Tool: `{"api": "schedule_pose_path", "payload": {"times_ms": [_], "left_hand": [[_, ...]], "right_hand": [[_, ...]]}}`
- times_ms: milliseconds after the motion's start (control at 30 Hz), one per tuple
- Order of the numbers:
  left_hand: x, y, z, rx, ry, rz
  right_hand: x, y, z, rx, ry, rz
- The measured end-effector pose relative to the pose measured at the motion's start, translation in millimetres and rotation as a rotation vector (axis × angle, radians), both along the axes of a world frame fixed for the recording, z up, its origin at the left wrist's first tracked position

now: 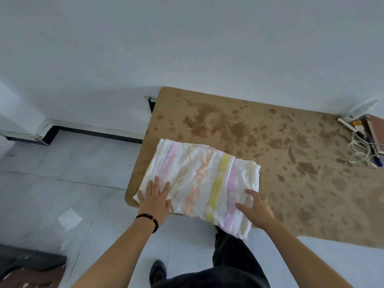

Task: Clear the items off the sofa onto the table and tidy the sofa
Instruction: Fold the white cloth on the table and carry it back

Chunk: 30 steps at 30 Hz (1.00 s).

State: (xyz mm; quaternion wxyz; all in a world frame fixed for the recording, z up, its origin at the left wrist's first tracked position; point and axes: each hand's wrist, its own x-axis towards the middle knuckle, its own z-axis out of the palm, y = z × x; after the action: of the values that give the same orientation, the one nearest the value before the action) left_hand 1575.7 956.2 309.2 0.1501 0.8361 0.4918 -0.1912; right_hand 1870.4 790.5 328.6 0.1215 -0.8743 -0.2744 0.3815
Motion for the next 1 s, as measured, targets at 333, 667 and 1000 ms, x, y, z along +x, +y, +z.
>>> {"api": "schedule_pose_path", "payload": {"times_ms": [333, 667, 1000], "left_hand": [[66.8, -78.9, 0.6, -0.043, -0.243, 0.671], [214.4, -169.7, 13.1, -0.442, -0.844, 1.853], [237.4, -188.4, 34.9, -0.428, -1.112, 2.029]], "right_hand": [[103.0, 81.1, -13.6, 0.086, -0.072, 0.220], [142.2, 117.4, -19.9, -0.042, 0.235, 0.525], [141.1, 127.7, -35.2, -0.134, 0.586, 0.338]]}}
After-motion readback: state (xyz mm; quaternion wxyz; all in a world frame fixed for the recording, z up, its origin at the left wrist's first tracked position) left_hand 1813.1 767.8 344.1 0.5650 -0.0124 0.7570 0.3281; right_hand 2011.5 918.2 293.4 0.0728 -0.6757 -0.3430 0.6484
